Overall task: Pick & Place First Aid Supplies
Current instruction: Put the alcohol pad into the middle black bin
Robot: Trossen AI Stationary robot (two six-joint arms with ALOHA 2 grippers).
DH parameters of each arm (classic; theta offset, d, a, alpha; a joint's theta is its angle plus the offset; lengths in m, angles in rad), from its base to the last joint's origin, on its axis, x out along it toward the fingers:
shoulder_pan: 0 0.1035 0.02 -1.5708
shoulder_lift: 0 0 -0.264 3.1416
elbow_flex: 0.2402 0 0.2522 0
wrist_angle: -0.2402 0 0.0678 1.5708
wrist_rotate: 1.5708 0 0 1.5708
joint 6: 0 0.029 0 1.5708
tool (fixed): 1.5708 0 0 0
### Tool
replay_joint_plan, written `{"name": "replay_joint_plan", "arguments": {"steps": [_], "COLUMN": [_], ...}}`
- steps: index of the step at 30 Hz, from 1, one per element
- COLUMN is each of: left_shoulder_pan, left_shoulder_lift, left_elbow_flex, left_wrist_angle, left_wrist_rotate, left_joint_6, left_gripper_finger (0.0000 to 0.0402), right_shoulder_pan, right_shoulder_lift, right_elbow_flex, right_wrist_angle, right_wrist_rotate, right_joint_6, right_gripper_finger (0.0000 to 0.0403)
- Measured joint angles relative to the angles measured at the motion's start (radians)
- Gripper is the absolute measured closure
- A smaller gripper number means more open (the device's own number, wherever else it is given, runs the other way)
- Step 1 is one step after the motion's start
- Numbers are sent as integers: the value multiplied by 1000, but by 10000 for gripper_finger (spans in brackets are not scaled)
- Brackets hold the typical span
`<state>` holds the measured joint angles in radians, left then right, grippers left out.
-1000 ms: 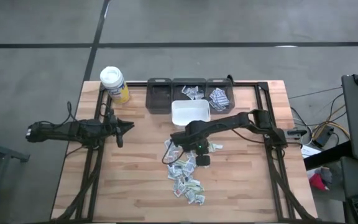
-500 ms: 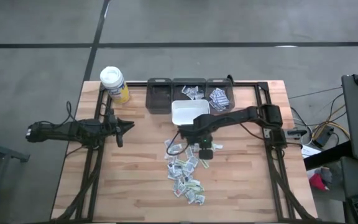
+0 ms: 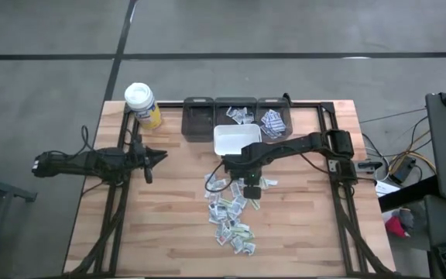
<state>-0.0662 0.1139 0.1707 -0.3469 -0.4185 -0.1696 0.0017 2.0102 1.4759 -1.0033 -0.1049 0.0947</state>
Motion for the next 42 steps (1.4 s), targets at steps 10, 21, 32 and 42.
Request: {"name": "replay_joint_plan", "arguments": {"steps": [10,21,32,42], "left_shoulder_pan": [0,0,0,0], "left_shoulder_lift": [0,0,0,0], "left_elbow_flex": [20,20,20,20], "left_wrist_angle": [0,0,0,0], "left_wrist_rotate": [18,35,34,47], "left_joint_6": [65,62,29,4], "left_gripper_finger": [348,348,348,349], "right_shoulder_pan": [0,0,0,0], "right_shoulder_lift": [0,0,1,1], "right_elbow_flex": [0,-12,-26,-74], "right_wrist_angle": [19,23,53,75], "right_wrist_rotate": [0,2,82,74], "right_joint_6": [56,44,44,48], "right_gripper_finger": [373,307,284,284]}}
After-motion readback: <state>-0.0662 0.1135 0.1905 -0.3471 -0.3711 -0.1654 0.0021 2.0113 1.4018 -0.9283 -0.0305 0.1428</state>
